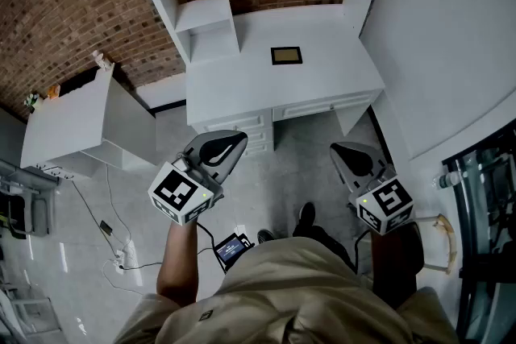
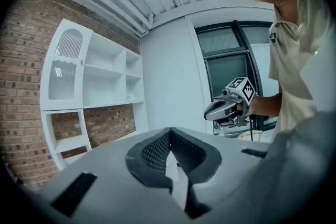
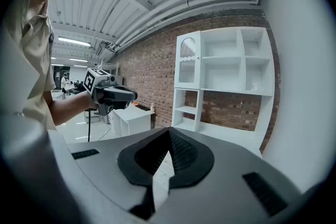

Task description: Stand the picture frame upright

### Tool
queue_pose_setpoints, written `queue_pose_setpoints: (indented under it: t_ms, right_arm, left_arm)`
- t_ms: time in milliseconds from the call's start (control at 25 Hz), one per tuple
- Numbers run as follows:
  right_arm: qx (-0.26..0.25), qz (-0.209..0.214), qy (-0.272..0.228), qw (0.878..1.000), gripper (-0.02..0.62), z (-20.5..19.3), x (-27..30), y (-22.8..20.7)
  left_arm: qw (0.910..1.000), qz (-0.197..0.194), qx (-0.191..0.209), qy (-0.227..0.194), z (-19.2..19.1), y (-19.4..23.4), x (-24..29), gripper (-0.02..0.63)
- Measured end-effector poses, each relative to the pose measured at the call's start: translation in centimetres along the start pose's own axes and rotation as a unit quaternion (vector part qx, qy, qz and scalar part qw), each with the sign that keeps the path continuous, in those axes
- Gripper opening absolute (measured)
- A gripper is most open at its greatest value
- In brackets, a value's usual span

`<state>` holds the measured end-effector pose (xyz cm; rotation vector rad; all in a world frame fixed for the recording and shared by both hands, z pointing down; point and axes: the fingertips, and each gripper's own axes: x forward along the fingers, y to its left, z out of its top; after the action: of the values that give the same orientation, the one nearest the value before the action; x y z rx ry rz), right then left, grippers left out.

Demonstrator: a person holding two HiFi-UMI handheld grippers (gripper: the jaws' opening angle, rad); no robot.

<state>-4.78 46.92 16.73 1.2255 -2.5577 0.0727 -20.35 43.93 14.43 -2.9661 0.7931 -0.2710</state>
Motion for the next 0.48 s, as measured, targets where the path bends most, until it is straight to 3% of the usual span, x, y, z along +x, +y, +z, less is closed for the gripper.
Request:
queue_pose_setpoints:
  t_ms: [480]
  right_arm:
    - [0.013,0.008,0.003,1.0,0.003,-0.7,2.2,-3.6]
  left_arm:
    - [0.9998,0.006,-0.01,0.013,-0.9,2.0,3.4,0.008]
